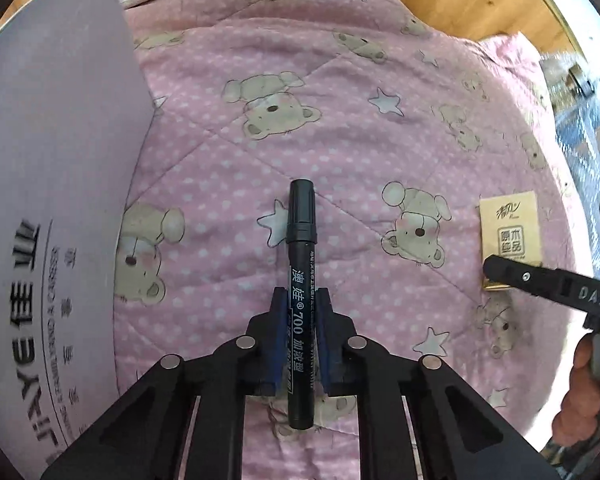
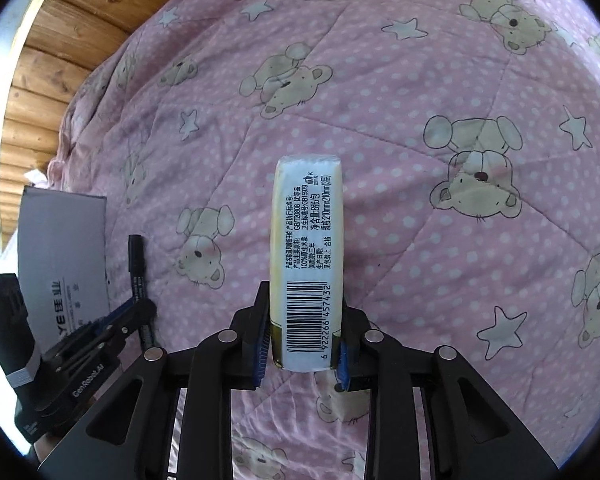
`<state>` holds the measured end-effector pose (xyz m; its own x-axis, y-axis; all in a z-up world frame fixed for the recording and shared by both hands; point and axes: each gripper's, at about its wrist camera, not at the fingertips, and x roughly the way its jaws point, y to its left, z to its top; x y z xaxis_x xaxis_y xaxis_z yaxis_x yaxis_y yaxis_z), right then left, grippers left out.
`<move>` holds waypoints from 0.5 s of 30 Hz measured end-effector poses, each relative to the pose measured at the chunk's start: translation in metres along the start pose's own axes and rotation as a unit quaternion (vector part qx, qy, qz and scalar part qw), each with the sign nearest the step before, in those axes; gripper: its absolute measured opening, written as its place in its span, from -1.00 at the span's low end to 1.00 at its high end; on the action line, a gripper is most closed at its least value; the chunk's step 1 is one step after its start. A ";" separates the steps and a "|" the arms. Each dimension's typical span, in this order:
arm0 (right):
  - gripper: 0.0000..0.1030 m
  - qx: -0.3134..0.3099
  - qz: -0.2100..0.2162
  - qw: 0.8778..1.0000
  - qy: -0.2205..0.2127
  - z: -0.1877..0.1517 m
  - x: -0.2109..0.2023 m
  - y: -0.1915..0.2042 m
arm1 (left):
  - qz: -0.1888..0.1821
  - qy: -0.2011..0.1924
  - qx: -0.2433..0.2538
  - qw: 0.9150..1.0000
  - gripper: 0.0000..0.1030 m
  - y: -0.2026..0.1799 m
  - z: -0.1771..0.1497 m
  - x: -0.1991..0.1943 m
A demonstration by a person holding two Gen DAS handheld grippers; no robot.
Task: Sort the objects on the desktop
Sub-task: 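Carry the black marker and tissue pack with both grippers over the white box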
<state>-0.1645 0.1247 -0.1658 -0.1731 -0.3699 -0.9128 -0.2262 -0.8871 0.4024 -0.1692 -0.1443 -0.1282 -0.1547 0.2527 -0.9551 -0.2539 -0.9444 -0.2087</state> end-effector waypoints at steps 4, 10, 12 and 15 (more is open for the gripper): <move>-0.54 -0.011 0.005 1.000 -0.014 -0.003 -0.012 0.007 | -0.018 -0.014 -0.021 1.000 -0.73 0.000 -0.005 -0.016; -0.54 -0.040 0.008 0.999 -0.012 -0.012 -0.024 0.028 | -0.049 -0.023 -0.042 0.998 -0.73 -0.006 -0.009 -0.032; -0.54 -0.050 0.009 0.999 -0.012 -0.017 -0.027 0.037 | -0.050 -0.029 -0.044 0.997 -0.73 -0.007 -0.012 -0.039; -0.54 -0.066 0.012 0.998 -0.013 -0.026 -0.035 0.050 | -0.054 -0.037 -0.048 0.997 -0.73 -0.010 -0.011 -0.050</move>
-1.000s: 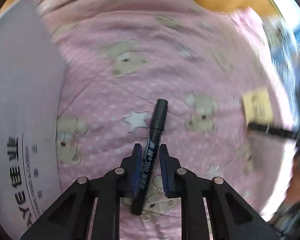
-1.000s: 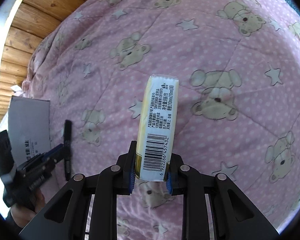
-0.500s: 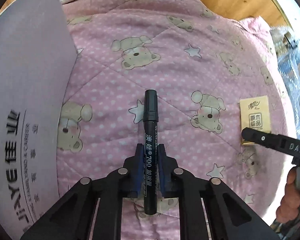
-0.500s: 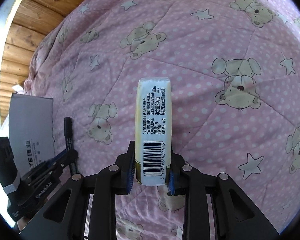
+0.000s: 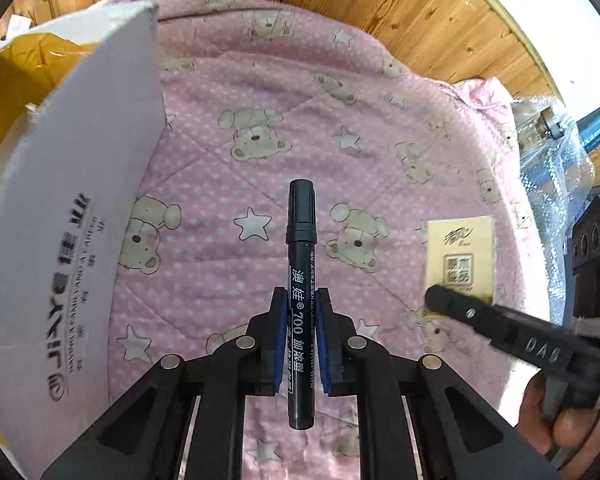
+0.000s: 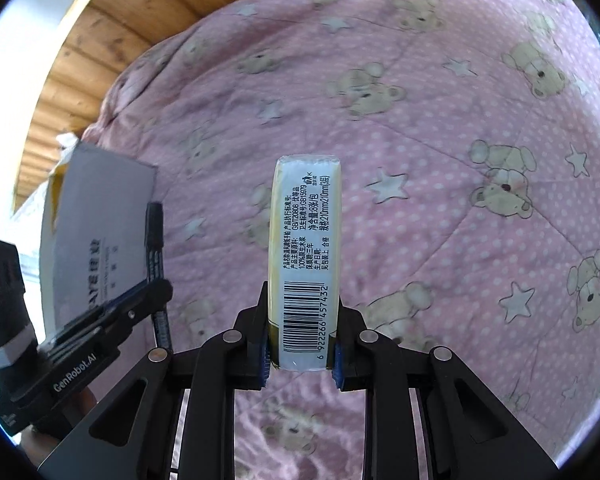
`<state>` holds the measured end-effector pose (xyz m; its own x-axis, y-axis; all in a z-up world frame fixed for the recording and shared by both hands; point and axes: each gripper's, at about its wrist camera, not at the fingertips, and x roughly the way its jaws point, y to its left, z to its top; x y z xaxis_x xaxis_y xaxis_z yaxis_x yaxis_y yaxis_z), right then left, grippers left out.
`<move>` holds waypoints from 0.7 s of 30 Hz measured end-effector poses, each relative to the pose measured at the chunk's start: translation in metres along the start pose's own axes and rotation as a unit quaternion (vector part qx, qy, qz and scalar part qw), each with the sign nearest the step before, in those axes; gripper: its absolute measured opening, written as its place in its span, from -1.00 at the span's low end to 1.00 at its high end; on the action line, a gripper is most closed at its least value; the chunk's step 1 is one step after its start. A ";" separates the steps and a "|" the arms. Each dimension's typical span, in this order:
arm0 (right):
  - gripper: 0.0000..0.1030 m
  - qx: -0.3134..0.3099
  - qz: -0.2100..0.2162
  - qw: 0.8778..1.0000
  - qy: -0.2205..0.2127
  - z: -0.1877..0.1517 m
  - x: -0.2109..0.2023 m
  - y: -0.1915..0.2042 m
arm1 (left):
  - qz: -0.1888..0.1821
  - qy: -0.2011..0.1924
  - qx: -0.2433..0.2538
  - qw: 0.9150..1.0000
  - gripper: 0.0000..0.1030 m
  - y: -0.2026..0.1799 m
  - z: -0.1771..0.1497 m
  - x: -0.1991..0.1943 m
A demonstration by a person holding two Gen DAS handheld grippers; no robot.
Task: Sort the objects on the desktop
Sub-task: 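Carry the black marker and tissue pack with both grippers over the white box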
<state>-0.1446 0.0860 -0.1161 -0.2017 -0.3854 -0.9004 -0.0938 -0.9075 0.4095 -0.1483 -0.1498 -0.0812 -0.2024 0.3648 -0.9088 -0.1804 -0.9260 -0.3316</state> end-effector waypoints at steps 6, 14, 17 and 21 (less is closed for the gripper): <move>-0.54 -0.038 0.007 0.999 0.002 -0.014 -0.012 0.032 | -0.007 -0.031 -0.010 0.999 -0.73 -0.010 0.001 -0.024; -0.53 -0.092 0.015 0.996 -0.003 -0.031 -0.029 0.084 | -0.019 -0.063 -0.042 0.997 -0.73 0.007 -0.016 -0.070; -0.53 -0.113 0.019 0.993 -0.009 -0.033 -0.037 0.106 | -0.023 -0.081 -0.059 0.995 -0.73 0.016 -0.020 -0.088; -0.53 -0.141 0.024 0.990 -0.014 -0.035 -0.045 0.134 | -0.024 -0.107 -0.076 0.991 -0.73 0.030 -0.024 -0.113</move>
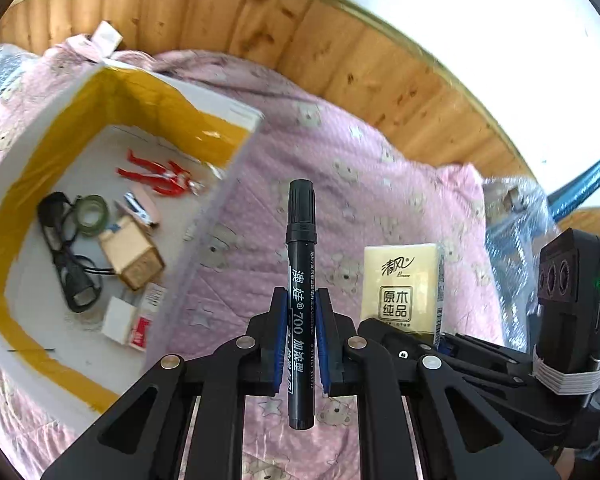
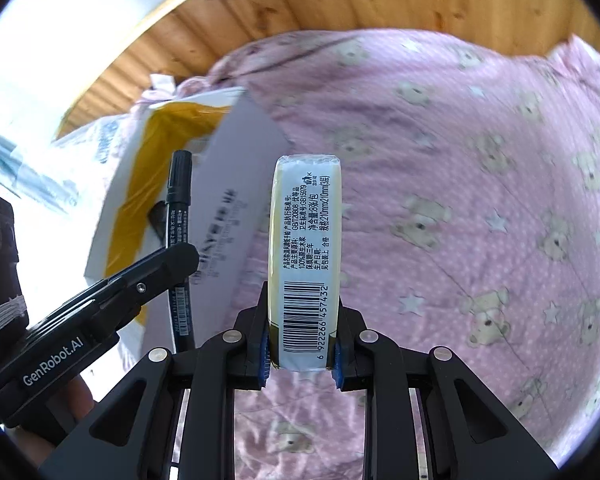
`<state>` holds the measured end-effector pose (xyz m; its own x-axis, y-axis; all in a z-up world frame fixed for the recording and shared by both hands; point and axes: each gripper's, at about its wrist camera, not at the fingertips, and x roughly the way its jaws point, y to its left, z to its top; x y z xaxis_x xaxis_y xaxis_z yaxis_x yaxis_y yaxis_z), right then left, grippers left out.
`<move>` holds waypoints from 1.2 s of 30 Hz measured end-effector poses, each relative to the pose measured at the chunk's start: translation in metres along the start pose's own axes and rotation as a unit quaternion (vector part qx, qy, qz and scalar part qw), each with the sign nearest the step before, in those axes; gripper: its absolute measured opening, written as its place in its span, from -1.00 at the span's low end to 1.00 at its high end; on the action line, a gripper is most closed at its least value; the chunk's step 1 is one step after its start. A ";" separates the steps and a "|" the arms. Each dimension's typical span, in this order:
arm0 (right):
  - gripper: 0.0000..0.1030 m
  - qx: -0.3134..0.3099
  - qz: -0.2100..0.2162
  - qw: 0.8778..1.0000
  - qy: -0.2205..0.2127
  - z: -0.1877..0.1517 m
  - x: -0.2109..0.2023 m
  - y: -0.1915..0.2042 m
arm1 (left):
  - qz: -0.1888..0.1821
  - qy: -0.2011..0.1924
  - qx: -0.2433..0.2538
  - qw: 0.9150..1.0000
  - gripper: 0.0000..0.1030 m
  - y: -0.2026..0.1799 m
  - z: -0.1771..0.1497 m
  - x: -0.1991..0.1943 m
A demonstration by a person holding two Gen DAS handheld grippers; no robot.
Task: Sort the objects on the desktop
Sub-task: 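Carry the black marker and tissue pack with both grippers over the white box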
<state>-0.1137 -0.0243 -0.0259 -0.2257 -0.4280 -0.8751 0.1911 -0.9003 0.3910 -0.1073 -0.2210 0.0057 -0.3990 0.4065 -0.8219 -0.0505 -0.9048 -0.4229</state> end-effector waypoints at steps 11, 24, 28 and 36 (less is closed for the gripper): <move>-0.53 -0.072 0.012 0.997 -0.006 0.012 -0.006 0.073 | 0.005 -0.058 -0.057 0.997 -0.73 0.045 0.003 -0.054; -0.53 -0.133 0.024 0.991 -0.009 0.032 0.005 0.145 | 0.025 -0.099 -0.126 0.987 -0.73 0.112 0.016 -0.083; -0.54 -0.150 0.025 0.988 -0.006 0.042 0.014 0.160 | 0.032 -0.106 -0.131 0.985 -0.73 0.130 0.040 -0.079; -0.53 -0.169 0.020 0.985 0.007 0.068 0.045 0.175 | 0.046 -0.100 -0.131 0.985 -0.73 0.154 0.086 -0.048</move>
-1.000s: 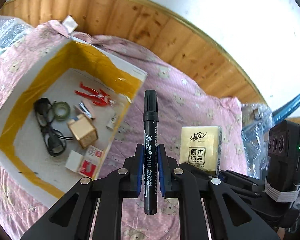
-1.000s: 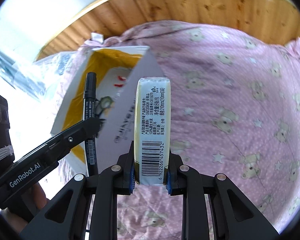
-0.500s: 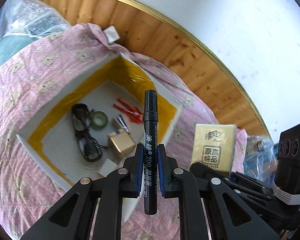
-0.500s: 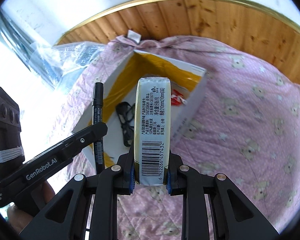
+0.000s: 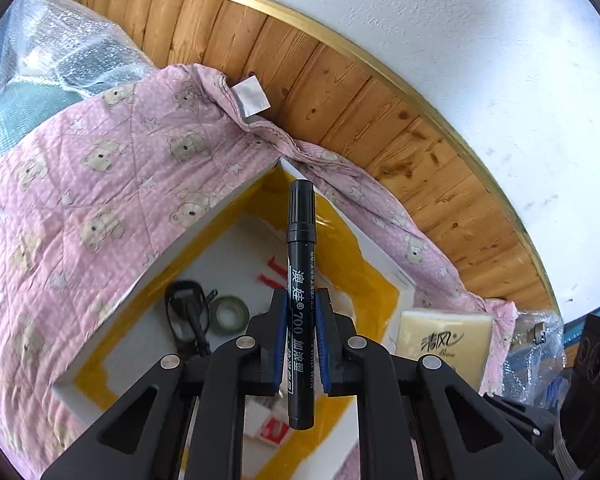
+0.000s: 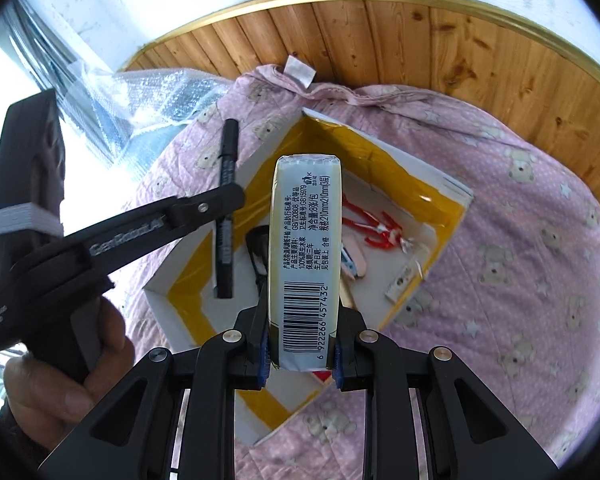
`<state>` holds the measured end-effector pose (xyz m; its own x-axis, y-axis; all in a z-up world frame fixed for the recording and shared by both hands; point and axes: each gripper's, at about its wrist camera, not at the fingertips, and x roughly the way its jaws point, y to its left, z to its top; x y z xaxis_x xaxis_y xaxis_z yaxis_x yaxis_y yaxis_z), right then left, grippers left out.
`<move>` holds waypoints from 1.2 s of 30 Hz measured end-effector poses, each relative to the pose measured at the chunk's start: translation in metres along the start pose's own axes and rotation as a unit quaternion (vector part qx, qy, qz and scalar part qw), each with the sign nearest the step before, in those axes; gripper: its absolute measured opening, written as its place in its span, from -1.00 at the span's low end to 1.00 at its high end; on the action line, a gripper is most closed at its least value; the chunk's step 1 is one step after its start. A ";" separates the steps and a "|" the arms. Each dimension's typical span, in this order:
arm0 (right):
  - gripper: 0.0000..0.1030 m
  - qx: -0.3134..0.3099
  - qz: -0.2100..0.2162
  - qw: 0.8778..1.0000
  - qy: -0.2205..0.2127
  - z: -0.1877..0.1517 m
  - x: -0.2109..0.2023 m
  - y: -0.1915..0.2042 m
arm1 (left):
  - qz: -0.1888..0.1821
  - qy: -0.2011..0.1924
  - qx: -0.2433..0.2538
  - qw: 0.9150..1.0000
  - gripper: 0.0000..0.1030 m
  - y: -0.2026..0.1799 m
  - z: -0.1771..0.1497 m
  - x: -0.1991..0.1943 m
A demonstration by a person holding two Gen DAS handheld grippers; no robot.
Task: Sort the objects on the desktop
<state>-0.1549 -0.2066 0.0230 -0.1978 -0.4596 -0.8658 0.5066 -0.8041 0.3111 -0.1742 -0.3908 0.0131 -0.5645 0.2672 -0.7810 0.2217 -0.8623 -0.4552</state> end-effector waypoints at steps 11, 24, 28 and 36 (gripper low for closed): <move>-0.06 -0.019 -0.030 0.999 0.017 0.037 0.066 -0.016 | 0.046 0.037 0.029 0.998 -0.29 0.012 0.032 0.073; -0.06 -0.026 -0.040 0.997 0.053 -0.028 0.038 -0.018 | 0.041 0.067 -0.009 0.997 -0.11 0.037 -0.002 0.027; -0.05 -0.052 -0.060 0.995 0.058 -0.040 0.028 -0.002 | 0.044 0.067 -0.004 0.997 0.07 0.030 -0.018 0.003; -0.05 -0.048 -0.074 0.993 0.074 -0.066 0.016 0.011 | 0.030 0.066 -0.001 0.997 0.08 0.019 -0.042 -0.030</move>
<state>-0.0972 -0.1983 -0.0131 -0.1547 -0.2728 -0.9496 0.5594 -0.8164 0.1434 -0.1193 -0.3972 0.0102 -0.4401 0.2693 -0.8566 0.2532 -0.8780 -0.4062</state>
